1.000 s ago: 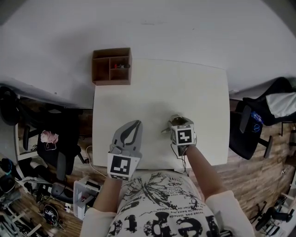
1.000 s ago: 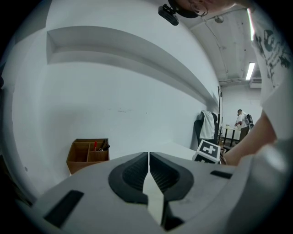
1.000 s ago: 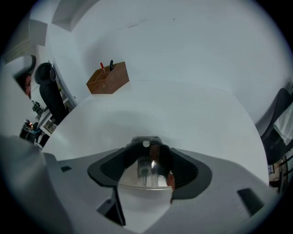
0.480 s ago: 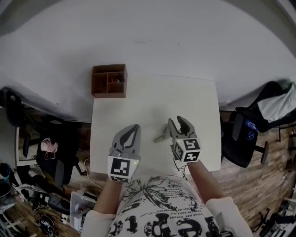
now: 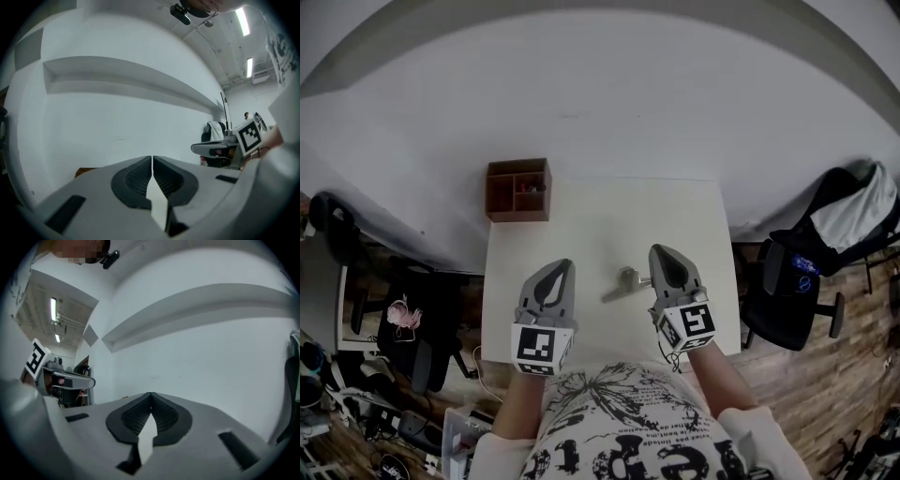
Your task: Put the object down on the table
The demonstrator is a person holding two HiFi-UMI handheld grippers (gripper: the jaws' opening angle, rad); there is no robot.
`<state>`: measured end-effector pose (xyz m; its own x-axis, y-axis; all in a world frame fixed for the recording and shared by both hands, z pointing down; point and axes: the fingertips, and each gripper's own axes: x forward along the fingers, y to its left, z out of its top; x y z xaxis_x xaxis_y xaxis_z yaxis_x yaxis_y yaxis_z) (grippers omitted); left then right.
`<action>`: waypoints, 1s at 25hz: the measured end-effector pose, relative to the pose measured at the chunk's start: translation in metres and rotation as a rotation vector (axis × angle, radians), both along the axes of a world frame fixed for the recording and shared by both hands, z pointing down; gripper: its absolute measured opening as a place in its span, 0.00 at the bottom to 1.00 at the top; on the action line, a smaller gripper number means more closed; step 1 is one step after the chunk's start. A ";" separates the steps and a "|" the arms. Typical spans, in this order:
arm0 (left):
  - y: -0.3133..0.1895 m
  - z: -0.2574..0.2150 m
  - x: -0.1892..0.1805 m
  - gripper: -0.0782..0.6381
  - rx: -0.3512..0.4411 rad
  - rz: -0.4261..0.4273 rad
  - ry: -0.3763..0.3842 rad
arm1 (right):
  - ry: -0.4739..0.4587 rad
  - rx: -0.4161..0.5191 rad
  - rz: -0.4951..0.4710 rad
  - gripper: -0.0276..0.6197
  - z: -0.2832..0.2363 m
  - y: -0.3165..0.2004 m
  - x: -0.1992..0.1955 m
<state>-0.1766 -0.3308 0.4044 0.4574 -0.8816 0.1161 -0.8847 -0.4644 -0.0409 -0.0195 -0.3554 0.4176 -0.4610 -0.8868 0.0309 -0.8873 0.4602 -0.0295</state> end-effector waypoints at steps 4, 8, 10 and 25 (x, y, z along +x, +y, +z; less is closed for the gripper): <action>0.004 -0.015 0.003 0.13 0.029 -0.011 0.002 | -0.020 0.031 -0.022 0.03 -0.013 0.010 0.009; 0.009 -0.022 0.009 0.13 0.051 -0.013 -0.001 | -0.010 0.036 -0.022 0.03 -0.018 0.014 0.016; 0.012 -0.022 0.011 0.13 0.057 -0.012 -0.007 | -0.004 0.040 -0.045 0.03 -0.019 0.017 0.015; 0.024 -0.029 0.013 0.13 0.087 -0.024 -0.020 | 0.025 0.013 -0.138 0.03 -0.019 0.027 -0.004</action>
